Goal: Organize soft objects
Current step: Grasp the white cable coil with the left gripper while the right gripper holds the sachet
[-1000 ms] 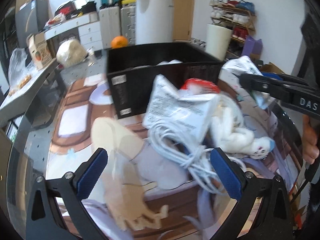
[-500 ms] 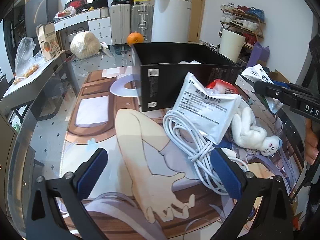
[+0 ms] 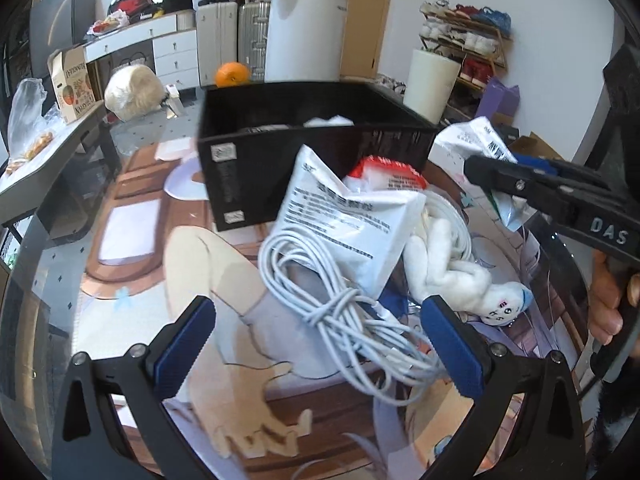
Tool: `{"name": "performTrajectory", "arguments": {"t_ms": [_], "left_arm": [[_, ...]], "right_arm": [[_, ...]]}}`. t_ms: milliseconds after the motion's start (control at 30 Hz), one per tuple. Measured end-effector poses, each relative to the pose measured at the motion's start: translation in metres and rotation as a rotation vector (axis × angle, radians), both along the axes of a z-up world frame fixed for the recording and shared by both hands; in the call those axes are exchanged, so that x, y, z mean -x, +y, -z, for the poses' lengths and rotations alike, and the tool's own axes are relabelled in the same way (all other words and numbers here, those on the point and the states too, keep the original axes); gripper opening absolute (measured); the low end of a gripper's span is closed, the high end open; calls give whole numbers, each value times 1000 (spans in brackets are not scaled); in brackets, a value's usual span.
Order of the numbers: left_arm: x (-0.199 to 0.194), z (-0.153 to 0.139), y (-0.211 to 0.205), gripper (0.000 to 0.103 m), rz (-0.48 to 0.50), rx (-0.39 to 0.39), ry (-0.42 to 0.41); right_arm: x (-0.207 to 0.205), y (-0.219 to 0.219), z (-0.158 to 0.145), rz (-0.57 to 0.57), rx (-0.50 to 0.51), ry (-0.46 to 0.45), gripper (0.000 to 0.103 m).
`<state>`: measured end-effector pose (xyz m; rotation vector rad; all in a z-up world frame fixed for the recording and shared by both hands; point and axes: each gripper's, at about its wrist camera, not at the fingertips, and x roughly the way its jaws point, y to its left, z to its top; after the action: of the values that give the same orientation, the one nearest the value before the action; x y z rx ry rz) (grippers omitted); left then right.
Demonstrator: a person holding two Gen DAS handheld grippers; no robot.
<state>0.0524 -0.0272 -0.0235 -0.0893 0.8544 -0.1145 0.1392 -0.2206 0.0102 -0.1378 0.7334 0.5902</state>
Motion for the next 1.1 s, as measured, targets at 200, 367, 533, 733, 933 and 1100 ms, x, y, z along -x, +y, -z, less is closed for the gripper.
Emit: {"name": "performTrajectory", "arguments": {"t_ms": [200,367,533,733,933,1100], "left_arm": [[-3,8,-7,97,25,-4,38],[2,7,-9,78,61,-10,21],[6,6,-1,46,54,-14,-2],[13,6,11,44,42,6,-20],[21,0,20,35,25,27,-54],[21,-2,26,35,16,31,-68]], "right_arm": [[0,0,0,0,1,0,43],[0,0,0,0,1,0,43],[0,0,0,-2,2,0,43],[2,3,1,-7,7,3,43],[2,5,2,-10,8,1,43],[2,6,2,-12,8,0,43]]}}
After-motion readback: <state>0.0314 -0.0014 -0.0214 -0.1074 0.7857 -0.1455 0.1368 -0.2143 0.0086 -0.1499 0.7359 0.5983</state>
